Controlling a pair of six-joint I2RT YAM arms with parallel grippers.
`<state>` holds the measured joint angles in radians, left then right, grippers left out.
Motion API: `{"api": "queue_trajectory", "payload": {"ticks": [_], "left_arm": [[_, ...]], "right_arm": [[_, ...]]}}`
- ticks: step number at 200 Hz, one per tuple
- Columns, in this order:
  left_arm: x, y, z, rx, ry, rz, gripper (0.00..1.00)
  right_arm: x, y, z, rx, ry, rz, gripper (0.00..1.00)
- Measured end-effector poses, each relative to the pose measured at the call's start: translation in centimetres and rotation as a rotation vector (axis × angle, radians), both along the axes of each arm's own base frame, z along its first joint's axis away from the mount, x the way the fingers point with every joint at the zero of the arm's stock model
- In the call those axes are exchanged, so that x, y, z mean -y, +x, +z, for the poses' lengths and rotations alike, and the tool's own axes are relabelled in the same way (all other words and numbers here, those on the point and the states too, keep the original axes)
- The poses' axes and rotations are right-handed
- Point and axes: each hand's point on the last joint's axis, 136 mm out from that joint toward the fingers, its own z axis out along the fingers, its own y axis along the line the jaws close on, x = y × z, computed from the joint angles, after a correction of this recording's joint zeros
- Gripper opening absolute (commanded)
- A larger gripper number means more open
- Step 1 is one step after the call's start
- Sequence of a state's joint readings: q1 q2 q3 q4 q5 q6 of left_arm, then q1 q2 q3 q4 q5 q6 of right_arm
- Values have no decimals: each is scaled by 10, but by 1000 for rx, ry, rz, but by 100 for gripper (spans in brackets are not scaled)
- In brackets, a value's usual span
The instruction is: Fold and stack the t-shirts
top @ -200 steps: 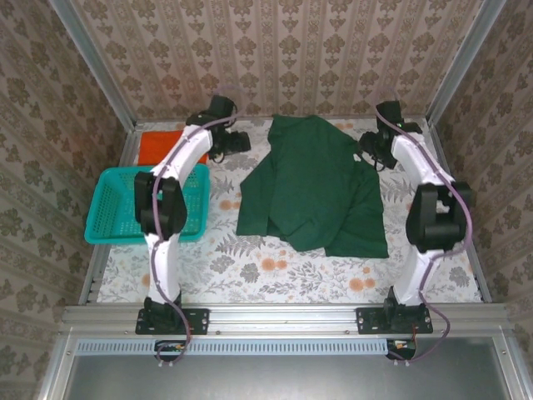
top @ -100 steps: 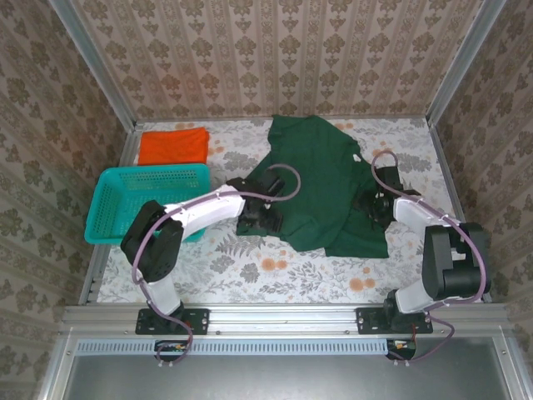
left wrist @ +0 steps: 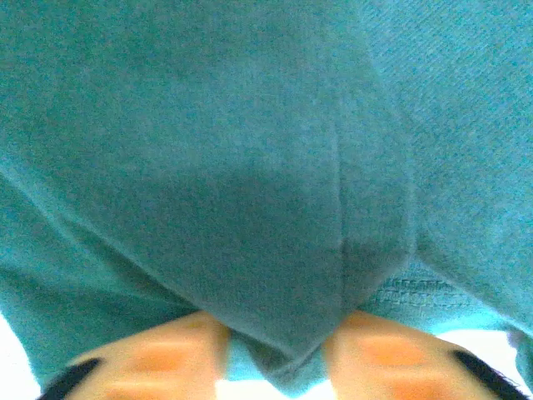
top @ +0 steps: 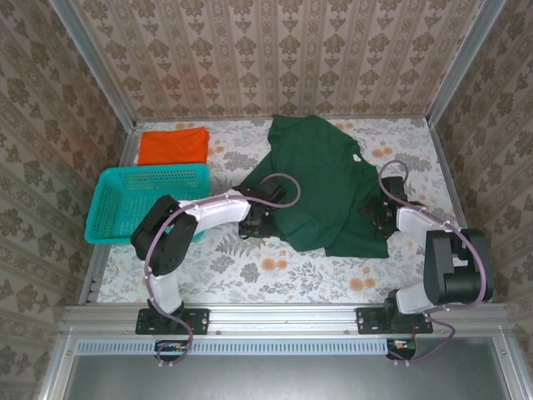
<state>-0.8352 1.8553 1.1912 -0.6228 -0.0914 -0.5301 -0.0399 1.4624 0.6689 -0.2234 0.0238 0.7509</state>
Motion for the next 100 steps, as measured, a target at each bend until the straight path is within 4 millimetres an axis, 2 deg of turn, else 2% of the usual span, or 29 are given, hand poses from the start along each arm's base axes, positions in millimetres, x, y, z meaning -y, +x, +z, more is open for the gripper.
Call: {"api": "queue_trajectory", "payload": {"ticks": [19, 49, 78, 100], "left_arm": [[5, 10, 8, 27, -10, -4, 0], [13, 36, 30, 88, -52, 11, 0], [12, 70, 60, 159, -101, 40, 0], [9, 97, 96, 234, -155, 68, 0]], "right_arm": [[4, 4, -1, 34, 34, -37, 56], [18, 3, -6, 90, 106, -125, 25], [27, -2, -10, 138, 185, -206, 10], [34, -5, -10, 176, 234, -258, 1]]}}
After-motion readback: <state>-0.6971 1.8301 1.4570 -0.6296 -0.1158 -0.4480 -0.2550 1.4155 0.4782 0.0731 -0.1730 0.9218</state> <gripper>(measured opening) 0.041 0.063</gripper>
